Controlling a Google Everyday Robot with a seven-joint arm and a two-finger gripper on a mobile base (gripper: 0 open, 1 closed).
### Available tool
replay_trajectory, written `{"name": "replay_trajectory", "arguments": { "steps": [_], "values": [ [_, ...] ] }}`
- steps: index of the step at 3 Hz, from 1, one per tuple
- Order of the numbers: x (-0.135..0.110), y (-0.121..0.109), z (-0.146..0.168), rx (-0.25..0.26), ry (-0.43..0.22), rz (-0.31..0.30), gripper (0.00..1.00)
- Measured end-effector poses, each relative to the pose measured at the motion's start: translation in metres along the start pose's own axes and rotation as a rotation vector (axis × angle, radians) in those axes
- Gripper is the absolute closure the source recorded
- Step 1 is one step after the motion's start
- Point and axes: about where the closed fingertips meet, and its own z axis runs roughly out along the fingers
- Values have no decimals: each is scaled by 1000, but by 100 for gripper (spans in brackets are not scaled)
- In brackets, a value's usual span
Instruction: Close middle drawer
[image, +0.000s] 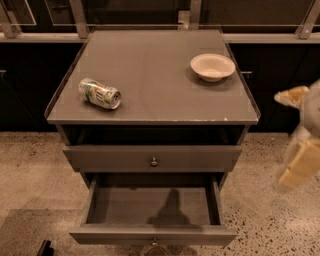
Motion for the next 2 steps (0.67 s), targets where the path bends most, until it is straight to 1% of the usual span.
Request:
{"name": "replay_trajectory", "arguments": {
  "steps": [1, 2],
  "values": [
    [33, 39, 43, 0, -112, 119, 0],
    [78, 80, 126, -57, -182, 282, 0]
  ]
}}
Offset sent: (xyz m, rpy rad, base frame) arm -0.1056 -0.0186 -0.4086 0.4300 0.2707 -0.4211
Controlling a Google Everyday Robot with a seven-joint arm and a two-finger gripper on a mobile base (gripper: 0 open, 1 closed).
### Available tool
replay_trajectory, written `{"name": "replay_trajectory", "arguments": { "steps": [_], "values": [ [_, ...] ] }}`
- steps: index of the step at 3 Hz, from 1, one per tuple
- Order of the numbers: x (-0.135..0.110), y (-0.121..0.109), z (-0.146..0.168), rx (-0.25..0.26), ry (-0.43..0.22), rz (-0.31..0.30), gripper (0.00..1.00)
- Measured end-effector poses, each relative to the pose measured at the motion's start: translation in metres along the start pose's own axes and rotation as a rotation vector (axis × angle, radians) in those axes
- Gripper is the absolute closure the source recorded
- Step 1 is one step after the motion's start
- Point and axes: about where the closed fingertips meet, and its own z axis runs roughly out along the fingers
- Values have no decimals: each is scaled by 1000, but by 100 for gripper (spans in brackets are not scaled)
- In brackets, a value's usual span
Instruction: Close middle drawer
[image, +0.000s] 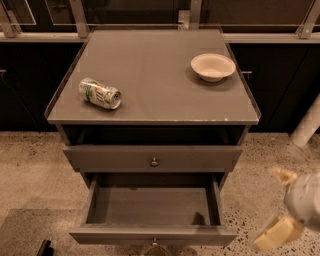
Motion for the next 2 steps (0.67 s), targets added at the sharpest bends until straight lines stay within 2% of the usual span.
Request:
{"name": "replay_trajectory", "arguments": {
  "steps": [1, 2],
  "values": [
    [72, 34, 94, -89, 10, 138, 0],
    [91, 40, 118, -89, 10, 174, 19]
  ]
}}
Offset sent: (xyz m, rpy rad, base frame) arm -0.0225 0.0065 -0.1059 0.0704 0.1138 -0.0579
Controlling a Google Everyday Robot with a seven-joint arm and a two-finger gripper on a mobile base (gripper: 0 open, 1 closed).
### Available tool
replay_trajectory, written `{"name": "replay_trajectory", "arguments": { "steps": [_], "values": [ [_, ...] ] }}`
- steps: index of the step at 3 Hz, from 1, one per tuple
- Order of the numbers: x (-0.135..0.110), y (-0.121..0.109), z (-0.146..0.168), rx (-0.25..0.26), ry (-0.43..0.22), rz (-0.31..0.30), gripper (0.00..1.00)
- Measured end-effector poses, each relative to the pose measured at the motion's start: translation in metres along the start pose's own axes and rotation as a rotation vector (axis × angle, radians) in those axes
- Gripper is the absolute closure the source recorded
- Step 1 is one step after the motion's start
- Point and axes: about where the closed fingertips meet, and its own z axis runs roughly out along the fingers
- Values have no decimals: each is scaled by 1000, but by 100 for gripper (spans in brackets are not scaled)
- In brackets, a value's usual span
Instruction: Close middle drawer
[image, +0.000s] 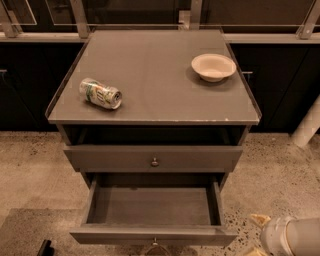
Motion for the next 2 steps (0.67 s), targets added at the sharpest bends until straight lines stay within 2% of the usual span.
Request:
{"name": "replay_trajectory", "arguments": {
  "steps": [2],
  "values": [
    [-1, -1, -1, 3, -1, -1, 66]
  ]
}}
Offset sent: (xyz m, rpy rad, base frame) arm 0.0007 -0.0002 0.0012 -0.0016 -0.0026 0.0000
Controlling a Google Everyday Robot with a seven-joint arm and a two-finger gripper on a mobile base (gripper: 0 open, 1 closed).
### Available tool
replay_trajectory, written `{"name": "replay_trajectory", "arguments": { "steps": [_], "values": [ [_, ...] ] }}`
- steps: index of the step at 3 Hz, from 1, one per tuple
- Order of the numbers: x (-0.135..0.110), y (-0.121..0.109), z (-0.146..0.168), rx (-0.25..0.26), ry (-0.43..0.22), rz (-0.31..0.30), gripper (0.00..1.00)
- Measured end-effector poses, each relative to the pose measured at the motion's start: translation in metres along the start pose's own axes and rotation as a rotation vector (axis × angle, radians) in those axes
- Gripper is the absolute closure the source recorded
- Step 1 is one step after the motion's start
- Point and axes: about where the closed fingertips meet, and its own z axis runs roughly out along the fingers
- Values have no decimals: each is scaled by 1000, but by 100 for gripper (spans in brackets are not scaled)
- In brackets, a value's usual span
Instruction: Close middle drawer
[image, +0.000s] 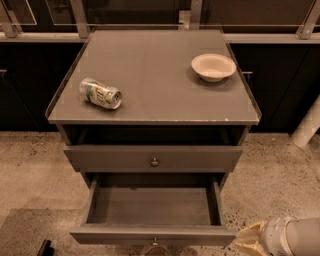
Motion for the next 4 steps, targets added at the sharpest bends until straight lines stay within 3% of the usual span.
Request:
{"name": "replay_trajectory", "arguments": {
  "steps": [1, 2, 3, 4],
  "values": [
    [7, -4, 8, 1, -13, 31, 89],
    [21, -37, 39, 17, -60, 104, 100],
    [38, -63, 100, -24, -102, 190, 100],
    [58, -67, 152, -101, -113, 274, 100]
  ]
}}
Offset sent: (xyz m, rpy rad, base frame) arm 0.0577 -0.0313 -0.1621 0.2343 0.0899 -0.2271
